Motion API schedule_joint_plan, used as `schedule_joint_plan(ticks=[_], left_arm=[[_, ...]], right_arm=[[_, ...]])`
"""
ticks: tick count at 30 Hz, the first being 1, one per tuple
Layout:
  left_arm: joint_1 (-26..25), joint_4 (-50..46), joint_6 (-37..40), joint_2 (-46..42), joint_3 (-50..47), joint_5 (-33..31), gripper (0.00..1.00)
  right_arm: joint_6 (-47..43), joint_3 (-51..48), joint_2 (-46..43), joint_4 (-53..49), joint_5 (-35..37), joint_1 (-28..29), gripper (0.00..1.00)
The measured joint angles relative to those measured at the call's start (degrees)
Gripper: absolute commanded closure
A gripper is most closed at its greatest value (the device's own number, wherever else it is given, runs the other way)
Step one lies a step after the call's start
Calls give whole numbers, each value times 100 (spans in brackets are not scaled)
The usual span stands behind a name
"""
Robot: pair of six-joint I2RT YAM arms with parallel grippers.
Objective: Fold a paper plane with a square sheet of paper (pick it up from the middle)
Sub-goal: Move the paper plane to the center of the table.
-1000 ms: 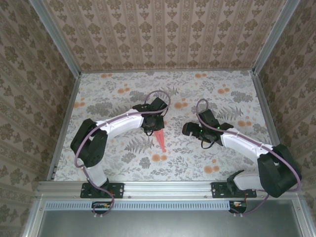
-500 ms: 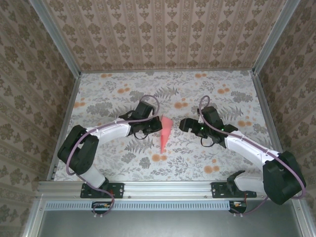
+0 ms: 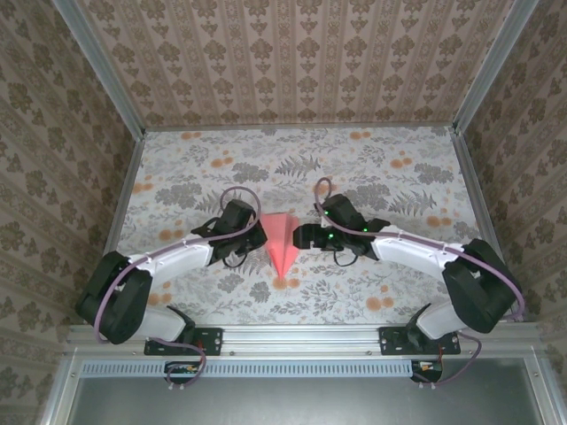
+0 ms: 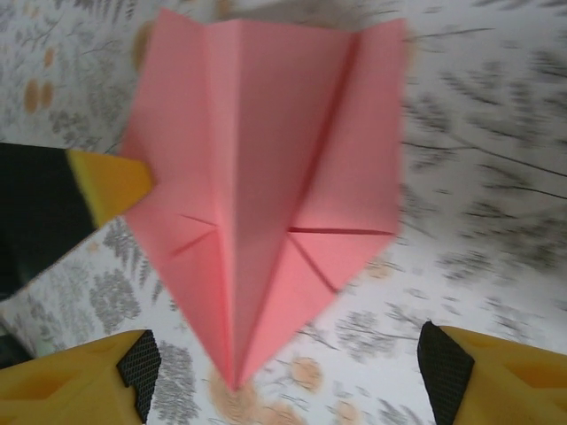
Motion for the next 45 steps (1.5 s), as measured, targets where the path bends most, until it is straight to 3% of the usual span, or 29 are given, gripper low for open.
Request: schedule_joint_plan(ticks=[9,16,26,39,45], left_arm=[[33,-146,-262,-136,-302,-308,100],[39,-153,-302,-157,-313,-348,100],[70,-153,-302,-157,-321,-343,100],[70,-149,-302,-157,-321,-341,100],[70,-142,-302,-157,-321,-295,100]], right_arm=[[-96,935,1054,-232,223,651,32],[-136,1257,1589,-496,431,680,17],[-164,1316,1904,-627,275,605,16],[136,1095,1836,-68,-737,463,27],[400,1027,1832,131,-815,411,39]])
